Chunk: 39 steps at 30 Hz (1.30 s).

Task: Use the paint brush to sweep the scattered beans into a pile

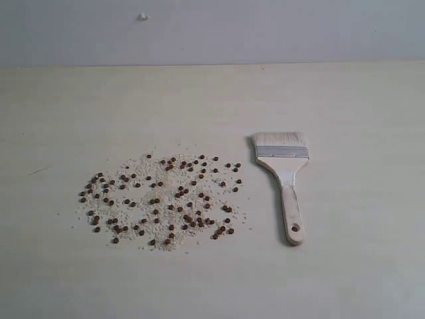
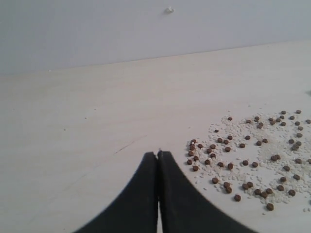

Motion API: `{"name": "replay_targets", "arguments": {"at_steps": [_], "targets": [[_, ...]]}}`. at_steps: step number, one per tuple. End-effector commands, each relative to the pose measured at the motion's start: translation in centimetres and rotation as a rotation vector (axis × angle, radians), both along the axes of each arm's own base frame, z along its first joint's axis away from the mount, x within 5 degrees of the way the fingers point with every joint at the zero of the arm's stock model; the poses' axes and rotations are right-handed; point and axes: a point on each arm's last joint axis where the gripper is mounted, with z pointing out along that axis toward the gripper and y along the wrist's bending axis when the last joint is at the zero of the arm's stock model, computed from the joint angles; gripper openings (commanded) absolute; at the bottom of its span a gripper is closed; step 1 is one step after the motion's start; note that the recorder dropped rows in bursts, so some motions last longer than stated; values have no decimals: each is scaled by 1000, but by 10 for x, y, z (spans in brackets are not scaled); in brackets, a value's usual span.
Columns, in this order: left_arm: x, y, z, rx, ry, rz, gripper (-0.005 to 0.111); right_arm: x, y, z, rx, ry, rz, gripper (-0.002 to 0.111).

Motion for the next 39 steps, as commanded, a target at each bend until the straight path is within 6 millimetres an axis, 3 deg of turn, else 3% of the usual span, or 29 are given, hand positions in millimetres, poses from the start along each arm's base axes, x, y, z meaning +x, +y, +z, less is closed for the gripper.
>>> {"name": "replay_targets", "arguments": {"at_steps": [1,3,6,9,12,13,15,18,20,23,25,29,39], "targets": [[-1,0,0,-5,-2,-8,0,64,1,22,-193,564,-31,0],[-1,0,0,-5,-2,-8,0,93,4,34,-276,818,6,0],[-1,0,0,-5,-2,-8,0,132,21,17,-370,1334,290,0],[-1,0,0,-5,-2,-8,0,157,44,-16,-353,1467,411,0],[-1,0,0,-5,-2,-7,0,167,70,-57,-387,1654,368,0],[-1,0,0,-5,-2,-7,0,170,91,-79,-452,1731,338,0],[-1,0,0,-5,-2,-7,0,182,122,-102,-466,1688,342,0],[-1,0,0,-5,-2,-7,0,199,144,-132,-451,1659,348,4],[-1,-1,0,-5,-2,-9,0,206,148,-155,-430,1729,316,14],[-1,-1,0,-5,-2,-16,0,216,150,-181,-456,1755,281,45],[-1,-1,0,-5,-2,-16,0,219,152,-193,-451,1767,276,58],[-1,-1,0,-5,-2,-16,0,224,155,-209,-453,1773,275,60],[-1,-1,0,-5,-2,-16,0,232,158,-226,-436,1735,281,59]]}}
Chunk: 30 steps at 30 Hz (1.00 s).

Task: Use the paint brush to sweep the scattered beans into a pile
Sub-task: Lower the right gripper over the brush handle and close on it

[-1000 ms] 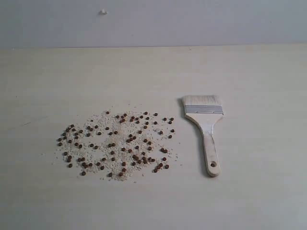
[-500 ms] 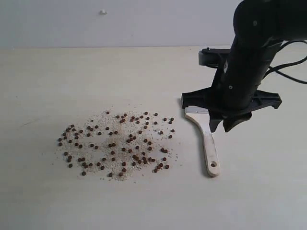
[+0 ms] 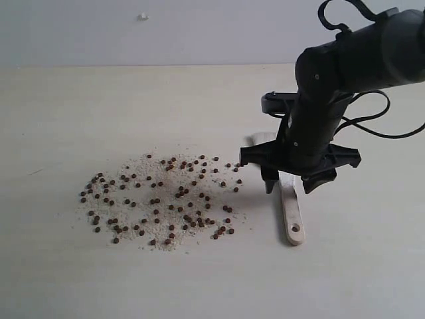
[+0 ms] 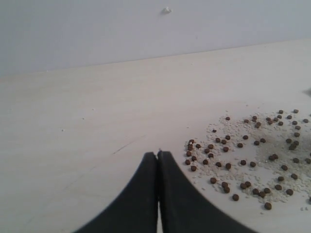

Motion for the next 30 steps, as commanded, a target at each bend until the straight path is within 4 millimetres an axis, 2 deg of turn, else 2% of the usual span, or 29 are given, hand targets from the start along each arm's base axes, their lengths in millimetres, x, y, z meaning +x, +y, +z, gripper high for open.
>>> {"name": "replay_targets", "arguments": {"at_steps": [1,9,30], "targets": [[-1,0,0,-6,-2,-7,0,3,1,-5,0,-10,-1,59],[-1,0,0,-6,-2,-7,0,5,-6,-19,-15,43,-30,59],[-1,0,0,-6,-2,-7,0,-3,-8,-19,-32,134,-10,59]]}}
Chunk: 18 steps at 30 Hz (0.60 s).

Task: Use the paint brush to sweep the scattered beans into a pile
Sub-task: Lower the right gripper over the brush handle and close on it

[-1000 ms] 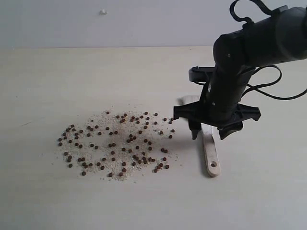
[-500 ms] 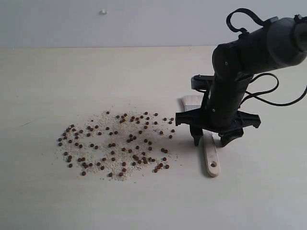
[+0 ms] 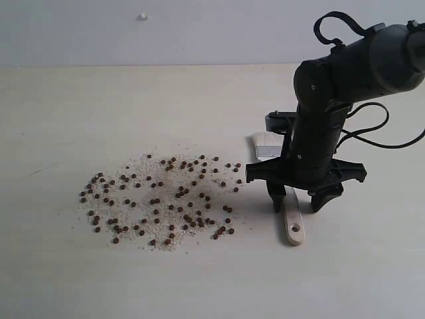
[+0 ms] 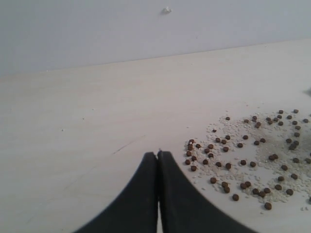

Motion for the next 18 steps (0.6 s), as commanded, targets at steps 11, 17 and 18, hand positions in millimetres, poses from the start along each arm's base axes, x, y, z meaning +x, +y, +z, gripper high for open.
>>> {"name": "replay_targets", "arguments": {"at_steps": [11,17,18], "targets": [[-1,0,0,-6,-2,-7,0,3,0,-14,-4,20,-2,55],[-1,0,0,-6,-2,-7,0,4,1,-14,11,6,-11,48],[-1,0,0,-6,-2,-7,0,4,1,-14,11,6,-11,44]]}}
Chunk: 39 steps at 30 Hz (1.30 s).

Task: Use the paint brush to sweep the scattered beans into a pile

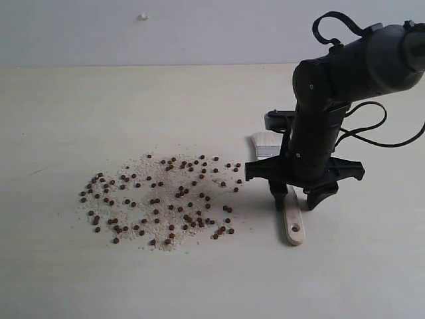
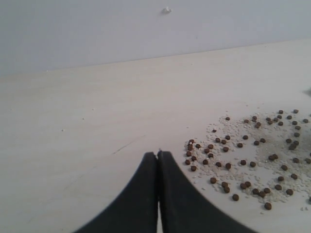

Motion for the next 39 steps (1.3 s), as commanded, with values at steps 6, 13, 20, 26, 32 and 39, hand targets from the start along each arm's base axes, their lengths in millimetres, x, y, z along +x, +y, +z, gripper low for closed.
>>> {"name": "replay_targets", "arguments": {"at_steps": [6,13,20,26,32,39], "targets": [[-1,0,0,-6,-2,-7,0,1,1,-10,15,3,37,0],[-1,0,0,-6,-2,-7,0,3,1,-10,17,-23,47,0],[-1,0,0,-6,-2,-7,0,6,-1,-10,-1,-54,78,0],[-1,0,0,-6,-2,-7,0,10,-1,-9,0,-97,95,0],[-1,0,0,-6,-2,-7,0,14,-2,-1,3,-157,114,0],[-1,0,0,-6,-2,-7,0,16,-6,25,-4,-237,149,0]]}}
